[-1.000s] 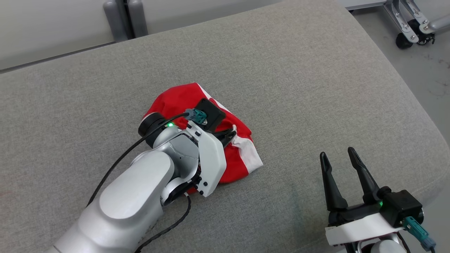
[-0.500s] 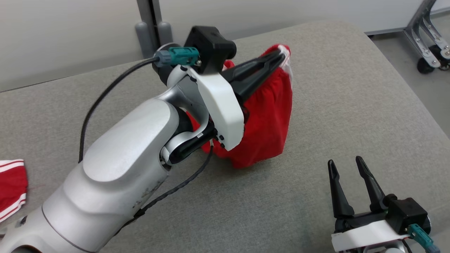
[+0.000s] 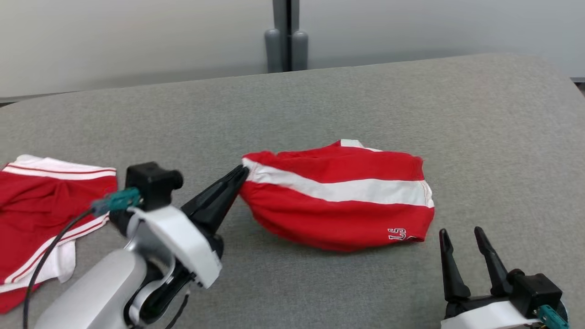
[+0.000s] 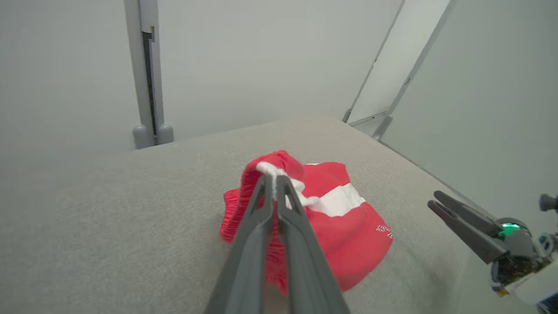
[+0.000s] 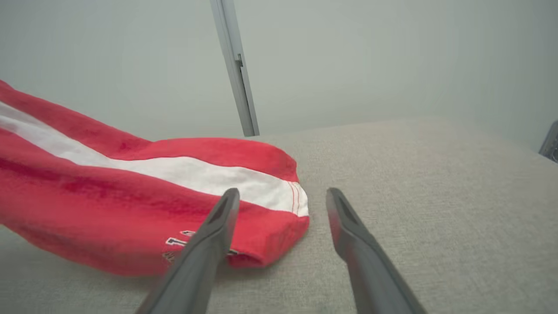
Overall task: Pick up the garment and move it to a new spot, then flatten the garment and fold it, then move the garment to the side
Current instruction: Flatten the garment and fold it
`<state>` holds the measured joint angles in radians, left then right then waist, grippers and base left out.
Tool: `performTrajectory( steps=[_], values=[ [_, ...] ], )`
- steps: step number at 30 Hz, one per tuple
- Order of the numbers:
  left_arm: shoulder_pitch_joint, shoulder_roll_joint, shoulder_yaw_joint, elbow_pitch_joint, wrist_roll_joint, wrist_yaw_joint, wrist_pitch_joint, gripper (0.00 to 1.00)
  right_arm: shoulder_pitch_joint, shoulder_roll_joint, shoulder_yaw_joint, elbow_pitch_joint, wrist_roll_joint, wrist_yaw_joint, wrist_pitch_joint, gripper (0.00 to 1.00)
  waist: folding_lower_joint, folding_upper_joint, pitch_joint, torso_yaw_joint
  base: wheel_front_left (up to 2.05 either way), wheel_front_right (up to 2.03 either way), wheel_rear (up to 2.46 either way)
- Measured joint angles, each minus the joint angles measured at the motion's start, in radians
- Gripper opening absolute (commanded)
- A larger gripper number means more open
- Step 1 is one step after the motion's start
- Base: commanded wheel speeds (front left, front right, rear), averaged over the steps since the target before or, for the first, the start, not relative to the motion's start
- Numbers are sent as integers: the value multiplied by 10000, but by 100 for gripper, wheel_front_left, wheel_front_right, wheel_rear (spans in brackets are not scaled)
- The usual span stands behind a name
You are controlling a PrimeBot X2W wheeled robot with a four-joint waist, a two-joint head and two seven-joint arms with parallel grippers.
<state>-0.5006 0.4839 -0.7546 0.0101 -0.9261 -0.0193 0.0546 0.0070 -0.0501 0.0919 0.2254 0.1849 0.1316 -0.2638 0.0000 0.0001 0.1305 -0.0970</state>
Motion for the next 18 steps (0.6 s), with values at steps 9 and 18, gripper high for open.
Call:
performTrajectory(
  steps=[9,18],
  values=[
    [2021,759,694,366,-560,351,-1310,0,-898,-662,980,1467,2036,0,2,100,0,0,174,1054,0,0,0],
    [2277,606,917,1218,-880,230,-1783,0,-2738,-2487,4602,3354,5522,-2,617,100,0,0,247,1607,0,0,0]
  ],
)
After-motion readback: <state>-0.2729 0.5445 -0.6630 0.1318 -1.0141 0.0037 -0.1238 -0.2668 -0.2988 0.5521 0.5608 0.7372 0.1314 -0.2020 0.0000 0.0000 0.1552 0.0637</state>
